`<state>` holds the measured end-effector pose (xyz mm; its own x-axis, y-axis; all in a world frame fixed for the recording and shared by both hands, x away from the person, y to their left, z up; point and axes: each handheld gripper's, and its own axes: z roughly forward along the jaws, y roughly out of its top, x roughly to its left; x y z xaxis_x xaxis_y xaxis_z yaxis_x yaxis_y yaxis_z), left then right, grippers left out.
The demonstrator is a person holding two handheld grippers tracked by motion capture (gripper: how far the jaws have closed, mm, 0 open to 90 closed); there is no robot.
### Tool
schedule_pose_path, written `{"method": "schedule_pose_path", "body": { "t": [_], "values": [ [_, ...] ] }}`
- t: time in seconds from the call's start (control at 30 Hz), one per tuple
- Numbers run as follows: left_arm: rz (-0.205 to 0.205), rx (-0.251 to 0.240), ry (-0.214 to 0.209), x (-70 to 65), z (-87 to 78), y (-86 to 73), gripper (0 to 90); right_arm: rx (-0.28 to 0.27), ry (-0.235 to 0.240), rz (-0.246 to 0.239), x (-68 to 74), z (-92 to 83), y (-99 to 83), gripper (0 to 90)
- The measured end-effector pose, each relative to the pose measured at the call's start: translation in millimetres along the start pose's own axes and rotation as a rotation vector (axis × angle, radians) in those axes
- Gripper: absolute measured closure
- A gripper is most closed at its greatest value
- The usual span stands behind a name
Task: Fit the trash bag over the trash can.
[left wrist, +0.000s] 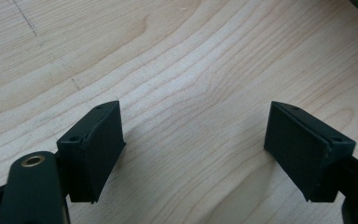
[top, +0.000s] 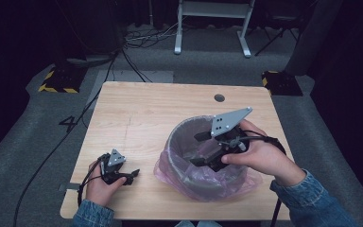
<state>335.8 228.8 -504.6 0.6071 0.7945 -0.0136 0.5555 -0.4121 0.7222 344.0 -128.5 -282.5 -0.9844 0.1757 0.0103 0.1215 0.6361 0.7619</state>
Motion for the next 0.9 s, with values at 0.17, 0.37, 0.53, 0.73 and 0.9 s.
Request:
{"method": "schedule_pose_path", "body": {
  "t": [0.17,0.37,0.53,0.73,0.9],
  "values": [
    [0.000,0.000,0.000,0.0,0.0,0.0,19.7,0.072,0.069,-0.056,1.3,21.3,-5.6,26.7],
    [0.000,0.000,0.000,0.0,0.0,0.0,19.7,0.178,0.084,-0.109,-2.1,43.0,-9.7,28.0],
    [0.002,0.001,0.000,0.1,-0.1,0.0,19.7,0.232,0.087,-0.111,-5.3,60.9,-13.8,27.2],
    [0.000,0.000,0.000,0.0,0.0,0.0,19.7,0.280,0.087,-0.083,-11.2,85.8,-25.5,26.3],
    [0.000,0.000,0.000,0.0,0.0,0.0,19.7,0.316,0.021,-0.040,-15.3,102.8,-33.7,23.3]
  ]
}}
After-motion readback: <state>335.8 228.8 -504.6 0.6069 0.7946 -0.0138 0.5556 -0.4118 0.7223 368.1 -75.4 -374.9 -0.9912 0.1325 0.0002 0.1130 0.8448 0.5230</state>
